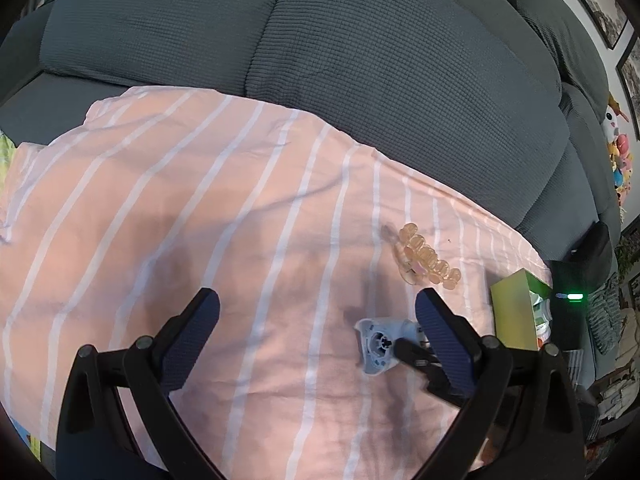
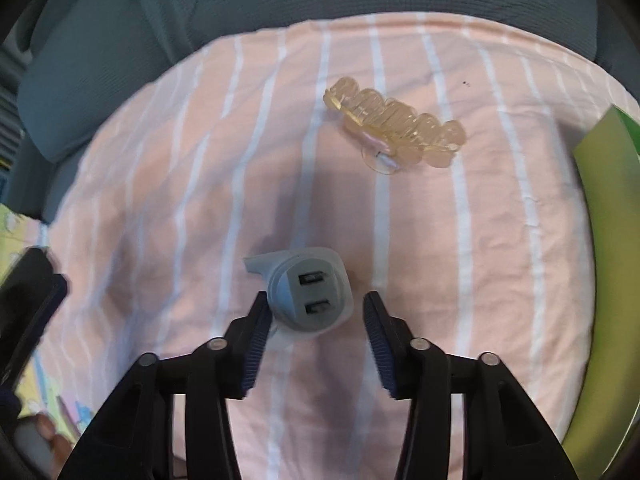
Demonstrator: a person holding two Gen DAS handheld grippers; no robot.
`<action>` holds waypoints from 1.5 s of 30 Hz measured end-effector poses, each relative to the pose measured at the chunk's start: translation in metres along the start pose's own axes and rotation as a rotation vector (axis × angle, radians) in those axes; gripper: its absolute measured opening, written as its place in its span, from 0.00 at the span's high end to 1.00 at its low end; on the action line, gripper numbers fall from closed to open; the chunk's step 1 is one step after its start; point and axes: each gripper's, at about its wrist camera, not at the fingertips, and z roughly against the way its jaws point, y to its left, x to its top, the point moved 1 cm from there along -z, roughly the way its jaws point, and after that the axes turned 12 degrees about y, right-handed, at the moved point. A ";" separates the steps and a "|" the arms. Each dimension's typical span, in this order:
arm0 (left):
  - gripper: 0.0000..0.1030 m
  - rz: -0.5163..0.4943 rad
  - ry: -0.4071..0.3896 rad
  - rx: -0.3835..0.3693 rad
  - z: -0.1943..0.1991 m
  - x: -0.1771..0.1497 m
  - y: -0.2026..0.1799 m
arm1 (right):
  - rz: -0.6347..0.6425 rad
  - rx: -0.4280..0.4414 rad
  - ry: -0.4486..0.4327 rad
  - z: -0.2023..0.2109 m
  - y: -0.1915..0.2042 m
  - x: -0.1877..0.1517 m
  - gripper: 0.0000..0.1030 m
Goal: Organize rigid objects
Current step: 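Close the right gripper on the white plug heater and lift it, then carry the white plug heater into the box with the right gripper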
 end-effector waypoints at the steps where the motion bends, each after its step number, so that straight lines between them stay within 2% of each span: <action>1: 0.06 0.004 0.007 -0.004 -0.001 0.000 0.000 | -0.008 0.025 -0.017 0.007 -0.004 -0.004 0.41; 5: 0.13 -0.028 0.063 -0.031 -0.011 -0.004 -0.007 | -0.023 0.103 -0.132 0.044 -0.023 -0.011 0.29; 8: 0.17 -0.069 0.139 -0.050 -0.028 -0.010 -0.018 | -0.078 0.198 -0.191 0.060 -0.044 -0.009 0.28; 12: 0.23 -0.073 0.240 -0.104 -0.052 -0.018 -0.028 | -0.155 0.297 -0.165 0.053 -0.059 0.000 0.28; 16: 0.27 -0.082 0.293 -0.129 -0.068 -0.023 -0.036 | -0.134 0.366 -0.103 0.039 -0.051 0.001 0.28; 18: 0.31 -0.097 0.307 -0.142 -0.076 -0.024 -0.041 | -0.110 0.374 -0.088 0.034 -0.043 0.004 0.28; 20: 0.38 -0.099 0.330 -0.145 -0.085 -0.028 -0.043 | -0.089 0.349 -0.078 0.028 -0.036 0.006 0.28; 24: 0.44 -0.084 0.331 -0.149 -0.093 -0.027 -0.042 | -0.069 0.344 -0.037 0.013 -0.029 0.011 0.29; 26: 0.47 -0.076 0.335 -0.135 -0.099 -0.027 -0.042 | -0.066 0.324 -0.012 0.005 -0.026 0.014 0.34; 31: 0.49 -0.082 0.339 -0.112 -0.113 -0.026 -0.045 | -0.058 0.328 0.025 -0.010 -0.024 0.025 0.38; 35: 0.68 -0.091 0.332 -0.150 -0.115 -0.026 -0.049 | -0.058 0.307 0.038 -0.021 -0.021 0.029 0.41; 38: 0.71 -0.131 0.304 -0.126 -0.116 -0.027 -0.057 | -0.056 0.304 0.049 -0.028 -0.022 0.031 0.41; 41: 0.73 -0.179 0.274 -0.095 -0.113 -0.029 -0.065 | -0.074 0.356 0.048 -0.032 -0.028 0.032 0.42; 45: 0.73 -0.171 0.254 -0.118 -0.104 -0.029 -0.068 | -0.083 0.370 0.022 -0.022 -0.033 0.025 0.44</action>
